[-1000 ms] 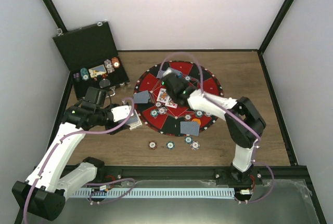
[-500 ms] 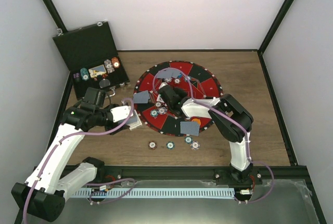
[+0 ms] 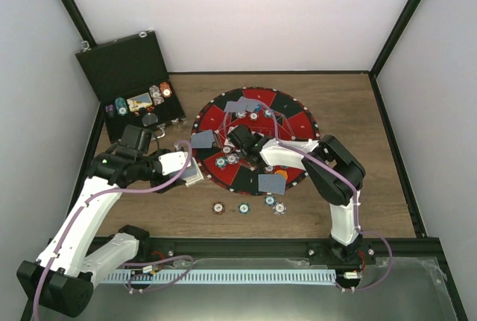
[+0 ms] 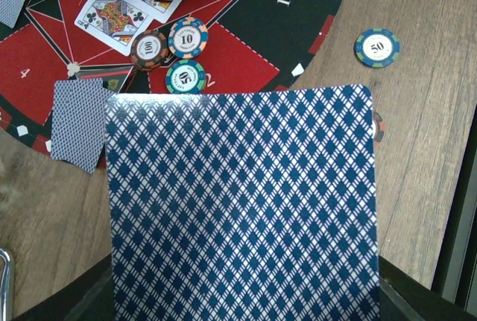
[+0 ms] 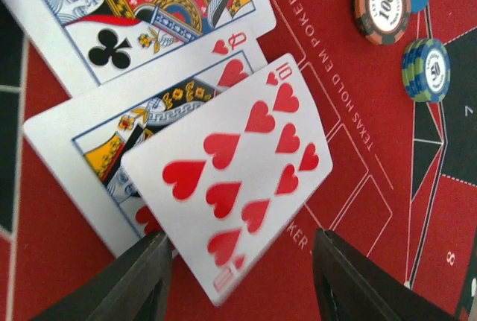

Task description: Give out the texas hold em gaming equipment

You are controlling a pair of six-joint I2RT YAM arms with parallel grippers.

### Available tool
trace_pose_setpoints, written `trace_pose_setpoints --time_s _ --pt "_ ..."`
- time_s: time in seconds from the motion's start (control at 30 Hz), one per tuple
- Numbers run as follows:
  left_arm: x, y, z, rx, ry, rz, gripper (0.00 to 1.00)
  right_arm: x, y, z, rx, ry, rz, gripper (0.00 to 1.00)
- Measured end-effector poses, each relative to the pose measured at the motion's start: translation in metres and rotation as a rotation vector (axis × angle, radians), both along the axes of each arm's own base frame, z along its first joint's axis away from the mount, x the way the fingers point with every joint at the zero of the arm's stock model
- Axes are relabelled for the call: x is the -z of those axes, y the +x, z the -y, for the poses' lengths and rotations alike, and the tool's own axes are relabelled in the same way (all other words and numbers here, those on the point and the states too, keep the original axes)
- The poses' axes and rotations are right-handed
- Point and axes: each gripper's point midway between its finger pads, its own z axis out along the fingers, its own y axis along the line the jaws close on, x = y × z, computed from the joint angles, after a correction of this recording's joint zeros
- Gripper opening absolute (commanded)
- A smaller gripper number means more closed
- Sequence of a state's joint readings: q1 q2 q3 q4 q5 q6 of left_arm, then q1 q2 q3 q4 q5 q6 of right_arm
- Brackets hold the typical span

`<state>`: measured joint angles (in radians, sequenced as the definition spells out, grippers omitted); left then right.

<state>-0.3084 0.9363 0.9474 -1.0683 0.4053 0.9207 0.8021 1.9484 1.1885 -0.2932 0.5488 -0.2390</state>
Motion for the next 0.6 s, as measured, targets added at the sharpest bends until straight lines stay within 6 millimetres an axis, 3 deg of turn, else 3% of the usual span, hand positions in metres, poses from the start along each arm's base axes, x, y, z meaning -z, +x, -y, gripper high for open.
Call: trace_pose_setpoints --time_s 0.2,0.37,0.47,0.6 --pt "0.001 0.0 0.0 0.0 0.002 -0.005 0.18 -0.013 -0.01 0.0 0.018 0.063 -0.036 0.81" --pt "0.001 0.0 0.0 0.0 0.002 -0.005 0.18 -0.042 -0.015 -0.005 0.039 0.16 -0.036 0.92" --pt "0.001 0.0 0.0 0.0 0.002 -0.005 0.18 -0.072 -0.014 -0.013 0.074 0.278 -0.035 0.96" --pt "0.001 0.0 0.0 0.0 0.001 -0.005 0.18 -0.135 -0.017 -0.039 0.096 0.595 -0.088 1.0"
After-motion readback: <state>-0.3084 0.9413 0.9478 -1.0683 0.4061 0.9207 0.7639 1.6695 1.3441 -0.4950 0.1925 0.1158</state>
